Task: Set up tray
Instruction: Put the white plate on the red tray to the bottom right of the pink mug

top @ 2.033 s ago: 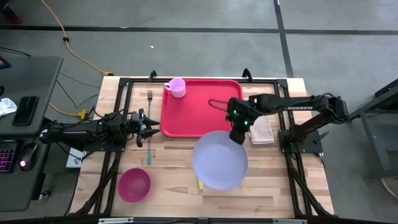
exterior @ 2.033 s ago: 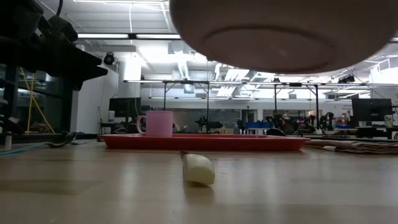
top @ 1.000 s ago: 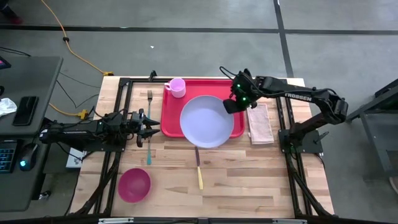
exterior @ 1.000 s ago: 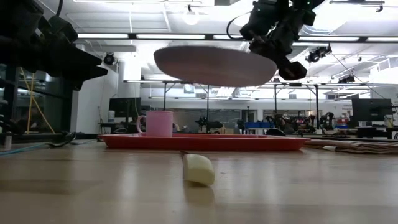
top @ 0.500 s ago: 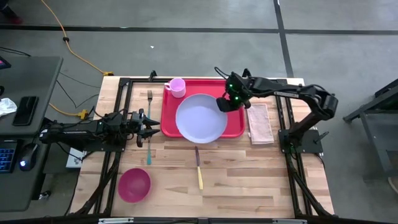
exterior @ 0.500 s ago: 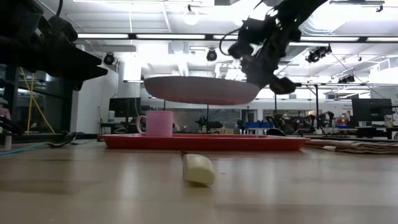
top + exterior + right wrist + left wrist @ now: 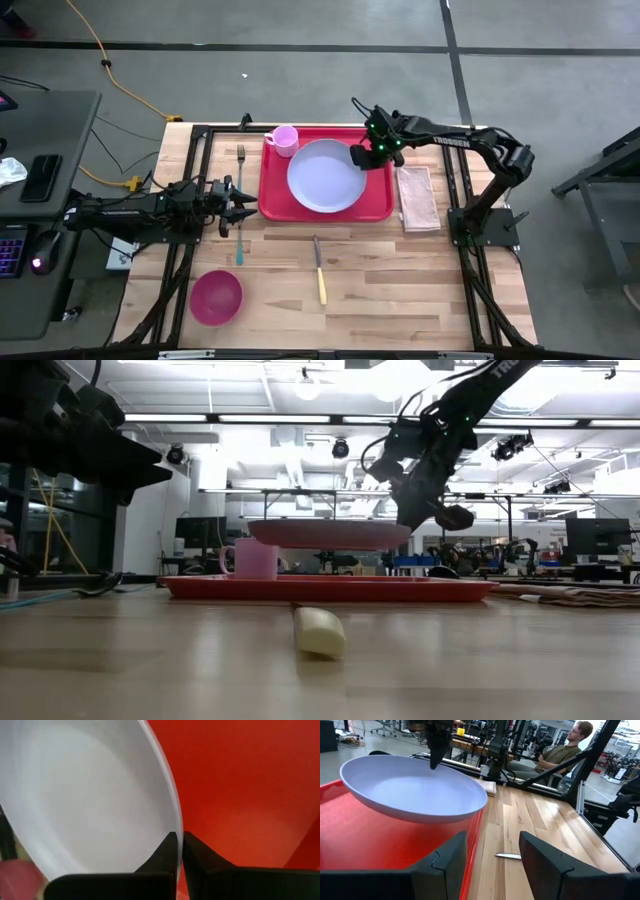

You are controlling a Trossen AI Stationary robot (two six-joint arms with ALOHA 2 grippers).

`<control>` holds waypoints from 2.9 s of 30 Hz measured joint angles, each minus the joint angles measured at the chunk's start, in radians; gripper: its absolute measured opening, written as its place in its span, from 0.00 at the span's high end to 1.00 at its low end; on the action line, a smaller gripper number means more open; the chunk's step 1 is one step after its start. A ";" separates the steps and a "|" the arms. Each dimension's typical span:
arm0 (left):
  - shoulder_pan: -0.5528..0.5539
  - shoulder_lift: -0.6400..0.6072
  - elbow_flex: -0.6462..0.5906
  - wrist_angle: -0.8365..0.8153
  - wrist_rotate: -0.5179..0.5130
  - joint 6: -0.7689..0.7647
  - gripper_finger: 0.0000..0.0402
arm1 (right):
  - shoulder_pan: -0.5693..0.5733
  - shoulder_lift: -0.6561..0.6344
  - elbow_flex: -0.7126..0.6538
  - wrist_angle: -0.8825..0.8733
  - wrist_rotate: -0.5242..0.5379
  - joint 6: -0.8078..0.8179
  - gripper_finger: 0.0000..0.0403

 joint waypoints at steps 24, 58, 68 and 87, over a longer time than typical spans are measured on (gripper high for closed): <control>0.000 0.000 0.000 0.000 -0.001 -0.008 0.47 | -0.024 0.143 0.000 0.145 -0.059 0.021 1.00; 0.000 0.000 0.000 0.001 -0.001 -0.012 0.47 | -0.012 0.206 0.000 0.164 0.010 -0.008 1.00; 0.000 0.000 0.000 0.001 -0.001 -0.012 0.47 | -0.015 0.206 0.000 0.186 0.019 -0.017 1.00; 0.000 0.000 0.000 0.001 -0.001 -0.015 0.47 | -0.015 0.206 0.000 0.192 0.058 -0.077 1.00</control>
